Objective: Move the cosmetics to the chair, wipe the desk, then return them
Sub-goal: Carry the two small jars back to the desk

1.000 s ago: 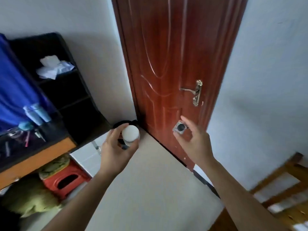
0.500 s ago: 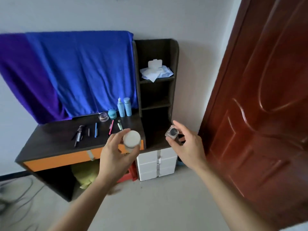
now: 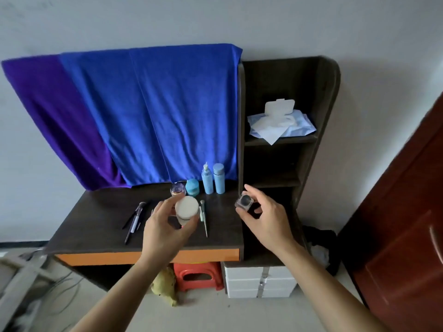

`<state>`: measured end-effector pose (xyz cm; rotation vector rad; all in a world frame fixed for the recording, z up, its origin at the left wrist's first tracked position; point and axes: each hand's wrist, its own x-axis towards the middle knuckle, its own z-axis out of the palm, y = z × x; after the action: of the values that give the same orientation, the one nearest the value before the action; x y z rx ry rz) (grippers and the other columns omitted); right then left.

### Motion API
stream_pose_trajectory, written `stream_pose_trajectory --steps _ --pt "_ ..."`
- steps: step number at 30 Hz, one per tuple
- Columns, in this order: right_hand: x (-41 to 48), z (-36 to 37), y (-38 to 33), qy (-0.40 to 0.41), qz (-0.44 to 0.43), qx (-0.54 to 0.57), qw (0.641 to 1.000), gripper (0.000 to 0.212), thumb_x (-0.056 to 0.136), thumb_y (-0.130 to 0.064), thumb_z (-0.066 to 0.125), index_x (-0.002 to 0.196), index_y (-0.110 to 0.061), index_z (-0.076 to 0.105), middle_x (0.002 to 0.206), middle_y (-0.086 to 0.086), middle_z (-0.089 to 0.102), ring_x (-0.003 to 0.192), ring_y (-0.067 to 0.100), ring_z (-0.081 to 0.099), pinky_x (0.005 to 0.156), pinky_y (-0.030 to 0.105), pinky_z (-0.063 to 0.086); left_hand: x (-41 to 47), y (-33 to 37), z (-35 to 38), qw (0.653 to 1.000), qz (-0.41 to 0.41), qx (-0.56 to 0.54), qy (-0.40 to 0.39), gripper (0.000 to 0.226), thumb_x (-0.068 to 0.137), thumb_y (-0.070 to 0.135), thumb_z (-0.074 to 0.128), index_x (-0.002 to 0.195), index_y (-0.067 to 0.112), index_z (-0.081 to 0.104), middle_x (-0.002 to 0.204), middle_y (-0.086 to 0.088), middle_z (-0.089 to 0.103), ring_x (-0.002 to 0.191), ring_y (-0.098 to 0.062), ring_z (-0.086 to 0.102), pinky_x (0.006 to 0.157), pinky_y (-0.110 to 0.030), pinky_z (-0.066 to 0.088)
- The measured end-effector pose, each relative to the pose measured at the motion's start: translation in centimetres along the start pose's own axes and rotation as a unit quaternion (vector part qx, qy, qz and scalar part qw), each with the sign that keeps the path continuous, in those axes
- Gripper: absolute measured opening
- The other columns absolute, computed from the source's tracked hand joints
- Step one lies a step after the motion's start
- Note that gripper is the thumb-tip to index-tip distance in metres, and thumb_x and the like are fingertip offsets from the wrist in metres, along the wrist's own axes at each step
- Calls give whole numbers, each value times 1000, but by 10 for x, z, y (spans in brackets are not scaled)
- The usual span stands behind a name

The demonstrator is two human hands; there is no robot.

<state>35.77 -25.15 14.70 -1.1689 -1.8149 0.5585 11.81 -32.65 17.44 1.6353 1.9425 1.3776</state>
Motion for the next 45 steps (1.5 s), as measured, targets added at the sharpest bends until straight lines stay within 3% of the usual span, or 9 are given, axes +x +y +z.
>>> stream_pose_trajectory --steps 4,8,11,16,21,25,30,38,45 --pt "63 33 25 -36 -3 11 999 60 81 -29 81 136 -22 59 120 -8 71 105 8 67 84 36 57 48 -22 7 999 -37 15 33 50 69 48 79 115 41 61 103 21 62 91 -2 61 80 -28 51" --pt "101 83 33 -81 1 22 996 56 79 -28 83 131 -24 62 115 -9 72 90 -2 62 84 30 56 70 -55 1 995 -83 36 45 52 71 43 82 118 38 61 105 20 62 94 -2 61 81 -32 54" --pt "126 119 36 -115 7 28 993 56 79 -30 83 131 -26 62 119 -9 71 101 6 67 87 32 56 94 -82 -4 993 -103 46 45 51 72 40 83 118 39 61 105 21 62 95 0 62 80 -30 54" --pt "158 167 41 -121 29 -10 992 54 78 -37 82 129 -32 63 115 -9 72 91 4 64 84 22 53 148 -131 -7 992 -112 48 28 50 71 39 84 116 38 63 106 19 64 95 4 61 76 -19 50" --pt "184 226 34 -129 66 -58 988 45 80 -34 80 123 -29 67 108 -11 72 91 0 61 81 2 38 200 -196 -15 991 -127 37 -24 46 73 37 83 115 35 64 106 15 65 96 -3 63 79 -26 53" --pt "204 289 25 -144 87 -75 983 44 80 -31 81 122 -25 69 112 -7 72 101 10 67 87 15 45 235 -256 -30 986 -150 44 -64 46 73 41 81 115 39 61 103 16 63 90 0 63 74 -12 46" --pt "220 369 28 -166 123 -92 974 42 80 -32 80 120 -25 69 103 -5 74 95 16 68 82 24 49 261 -329 -37 973 -200 71 -95 46 74 43 80 114 40 59 104 14 63 93 -13 65 81 -33 53" --pt "218 480 52 -213 160 -113 957 49 85 -25 73 133 -23 60 114 2 72 101 23 67 82 30 48 278 -435 -22 952 -249 130 -121 49 77 44 76 121 32 58 112 3 65 101 -23 63 79 -29 42" --pt "203 514 63 -248 149 -175 941 51 86 -21 73 135 -19 58 110 9 71 101 30 66 77 41 54 267 -465 -13 943 -260 138 -157 53 79 28 75 129 22 57 126 -1 63 115 -29 57 90 -38 46"
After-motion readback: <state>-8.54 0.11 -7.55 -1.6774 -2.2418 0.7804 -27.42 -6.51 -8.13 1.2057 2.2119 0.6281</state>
